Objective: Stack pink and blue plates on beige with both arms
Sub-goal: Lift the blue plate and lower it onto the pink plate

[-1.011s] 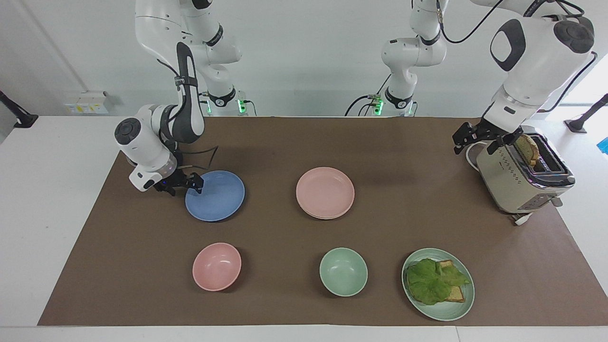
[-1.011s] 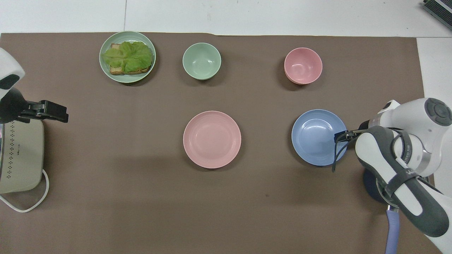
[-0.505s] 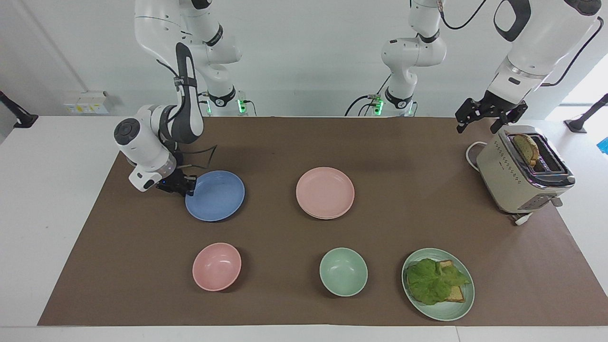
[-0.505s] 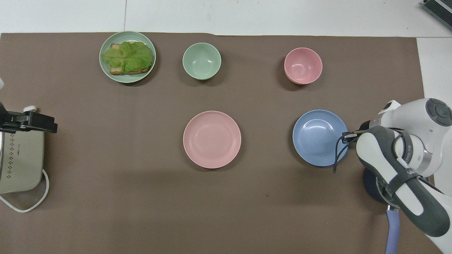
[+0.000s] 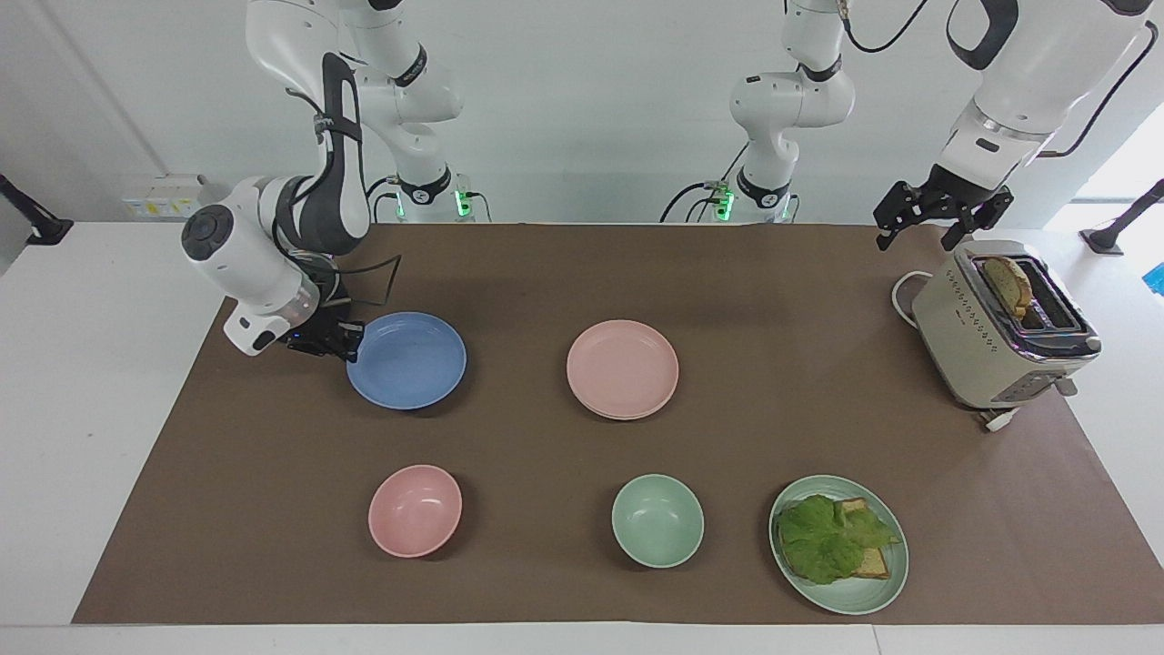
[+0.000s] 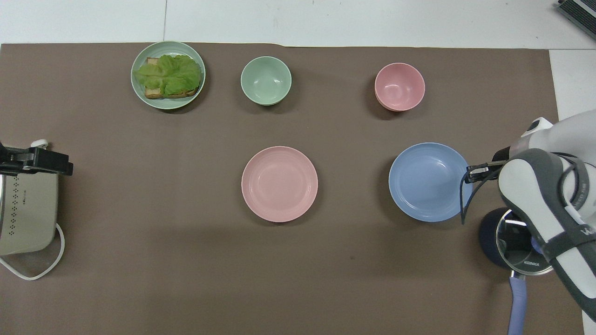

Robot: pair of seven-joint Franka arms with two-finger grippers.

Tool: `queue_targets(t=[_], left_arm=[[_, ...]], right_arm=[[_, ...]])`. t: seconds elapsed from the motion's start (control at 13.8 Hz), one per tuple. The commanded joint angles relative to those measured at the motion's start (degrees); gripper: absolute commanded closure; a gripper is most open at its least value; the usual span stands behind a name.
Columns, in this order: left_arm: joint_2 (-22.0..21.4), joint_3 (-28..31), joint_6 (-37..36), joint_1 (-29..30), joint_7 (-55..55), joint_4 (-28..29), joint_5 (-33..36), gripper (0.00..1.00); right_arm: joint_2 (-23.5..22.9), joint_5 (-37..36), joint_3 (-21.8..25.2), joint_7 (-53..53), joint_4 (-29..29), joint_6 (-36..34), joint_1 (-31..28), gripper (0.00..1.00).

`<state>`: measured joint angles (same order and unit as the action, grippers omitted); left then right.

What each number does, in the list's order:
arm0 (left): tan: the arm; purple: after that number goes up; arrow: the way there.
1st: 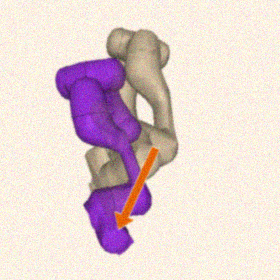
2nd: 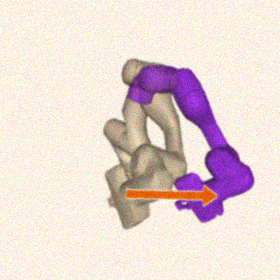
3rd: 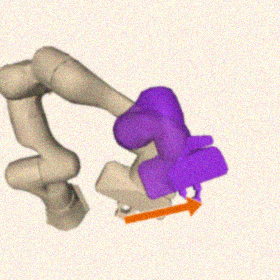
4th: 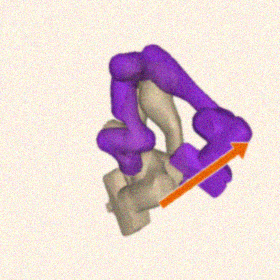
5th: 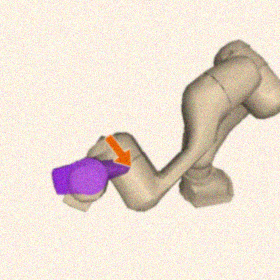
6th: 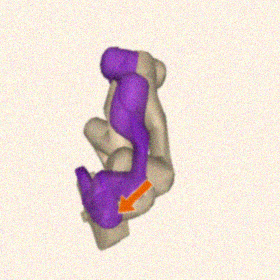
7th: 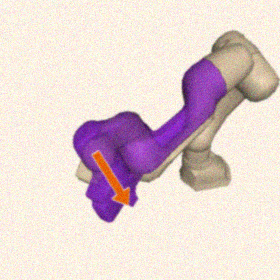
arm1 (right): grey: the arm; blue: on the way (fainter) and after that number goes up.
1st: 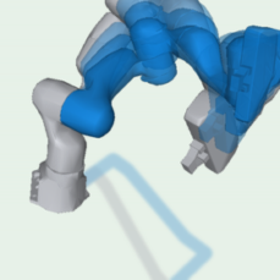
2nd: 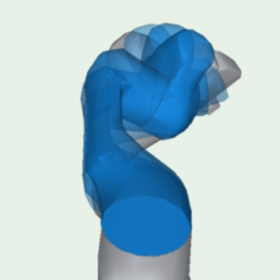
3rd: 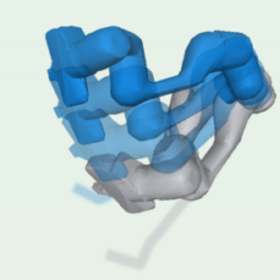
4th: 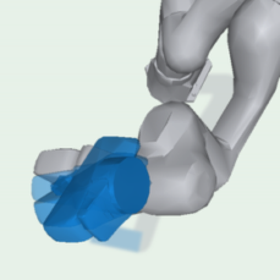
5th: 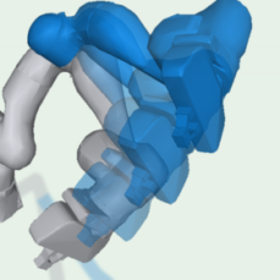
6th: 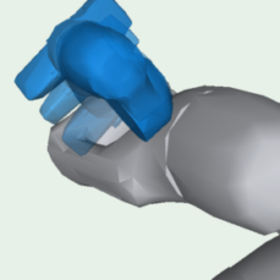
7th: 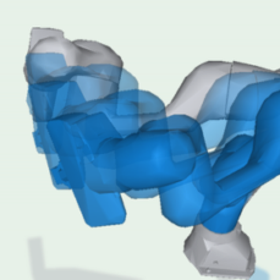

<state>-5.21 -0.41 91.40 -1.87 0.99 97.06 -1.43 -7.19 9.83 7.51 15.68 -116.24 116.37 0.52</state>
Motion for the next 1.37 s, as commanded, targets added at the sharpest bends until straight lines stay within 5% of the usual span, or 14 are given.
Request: queue_targets(t=[0.0,0.14,0.43,1.3], left_arm=[[-0.8,-0.3,-0.3,0.3,0.1,0.4,0.7,0.00],[-0.8,-0.2,-0.3,0.4,0.0,0.4,0.7,0.00],[-0.8,-0.2,-0.3,0.3,0.0,0.3,0.7,0.00],[-0.8,-0.2,-0.3,0.4,0.0,0.3,0.7,0.00]], right_arm=[[4.6,1.2,-0.7,2.3,2.1,-6.6,-0.3,1.00],[4.8,1.2,-1.3,1.3,6.1,-13.6,0.3,1.00],[4.5,0.7,-2.2,-6.8,7.4,-12.0,7.9,1.00],[-4.1,1.5,-3.1,-38.8,9.5,4.8,27.6,1.00]])
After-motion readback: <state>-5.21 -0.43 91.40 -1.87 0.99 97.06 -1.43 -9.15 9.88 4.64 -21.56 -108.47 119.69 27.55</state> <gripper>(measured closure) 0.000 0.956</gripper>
